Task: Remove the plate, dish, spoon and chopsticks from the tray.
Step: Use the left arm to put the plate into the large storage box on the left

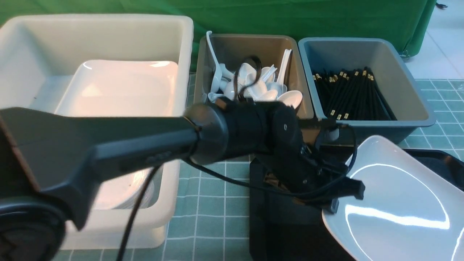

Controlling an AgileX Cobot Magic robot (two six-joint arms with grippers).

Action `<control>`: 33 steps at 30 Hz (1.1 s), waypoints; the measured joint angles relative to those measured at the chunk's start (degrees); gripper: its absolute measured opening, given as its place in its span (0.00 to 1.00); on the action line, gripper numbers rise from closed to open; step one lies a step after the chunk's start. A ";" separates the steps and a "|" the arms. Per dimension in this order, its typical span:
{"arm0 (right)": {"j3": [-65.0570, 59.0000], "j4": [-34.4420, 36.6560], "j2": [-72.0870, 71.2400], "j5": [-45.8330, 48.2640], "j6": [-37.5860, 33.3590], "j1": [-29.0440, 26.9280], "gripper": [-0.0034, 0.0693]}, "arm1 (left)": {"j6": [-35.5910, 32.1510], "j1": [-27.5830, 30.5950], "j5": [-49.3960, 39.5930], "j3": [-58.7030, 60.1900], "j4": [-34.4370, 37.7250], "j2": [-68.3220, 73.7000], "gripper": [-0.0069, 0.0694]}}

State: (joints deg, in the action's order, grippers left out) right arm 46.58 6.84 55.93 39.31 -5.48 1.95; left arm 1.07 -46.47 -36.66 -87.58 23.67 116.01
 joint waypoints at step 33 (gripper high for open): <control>9.99 0.61 -2.34 5.30 0.45 0.00 0.67 | 4.04 1.02 -9.00 -3.77 -15.23 -11.99 0.12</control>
State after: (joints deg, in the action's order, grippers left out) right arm 56.58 7.44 53.60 44.61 -5.03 1.95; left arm 5.12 -45.45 -45.66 -91.35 8.44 104.02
